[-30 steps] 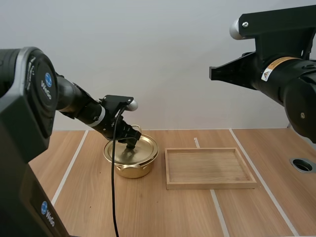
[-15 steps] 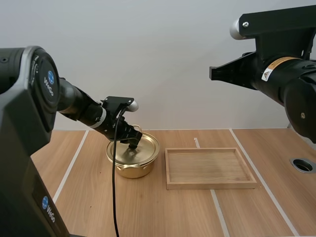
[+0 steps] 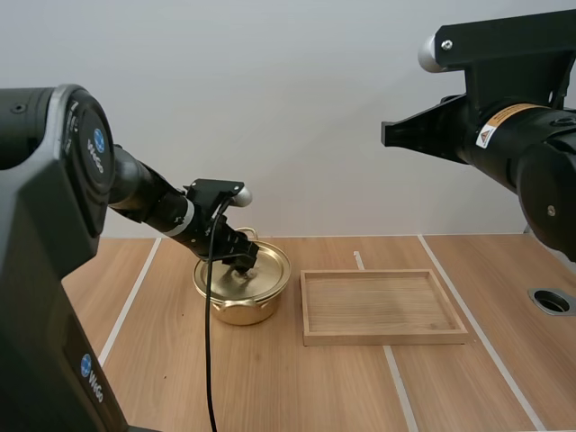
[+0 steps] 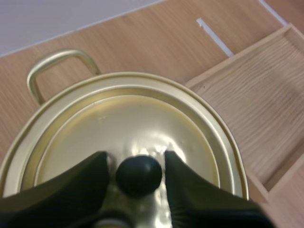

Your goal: Open the pot, put the pineapple inside, and close it

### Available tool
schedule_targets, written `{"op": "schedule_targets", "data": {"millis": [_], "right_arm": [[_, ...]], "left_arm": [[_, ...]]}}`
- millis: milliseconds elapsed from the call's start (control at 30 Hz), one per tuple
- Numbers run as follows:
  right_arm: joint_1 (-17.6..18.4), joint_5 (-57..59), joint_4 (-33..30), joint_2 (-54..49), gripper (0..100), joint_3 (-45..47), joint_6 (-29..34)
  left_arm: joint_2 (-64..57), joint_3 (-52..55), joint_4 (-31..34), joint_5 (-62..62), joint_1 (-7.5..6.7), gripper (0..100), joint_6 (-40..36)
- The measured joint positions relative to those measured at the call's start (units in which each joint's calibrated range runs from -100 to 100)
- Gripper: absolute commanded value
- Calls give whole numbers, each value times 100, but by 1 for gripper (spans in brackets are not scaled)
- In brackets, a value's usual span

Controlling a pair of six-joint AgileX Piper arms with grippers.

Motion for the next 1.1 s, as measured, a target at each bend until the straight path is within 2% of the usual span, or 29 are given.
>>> {"op": "schedule_targets", "data": {"millis": [533, 800, 1100], "right_arm": [[0, 58, 0, 0, 0, 0, 0], [-17, 20, 0, 0, 0, 0, 0], [-41, -414, 0, 0, 0, 0, 0]], "left_arm": [[-152, -92, 24, -123, 0, 100, -314], [-1265, -499, -467, -625, 0, 100, -407], [-2400, -539, -517, -1330, 0, 100, -327]]}}
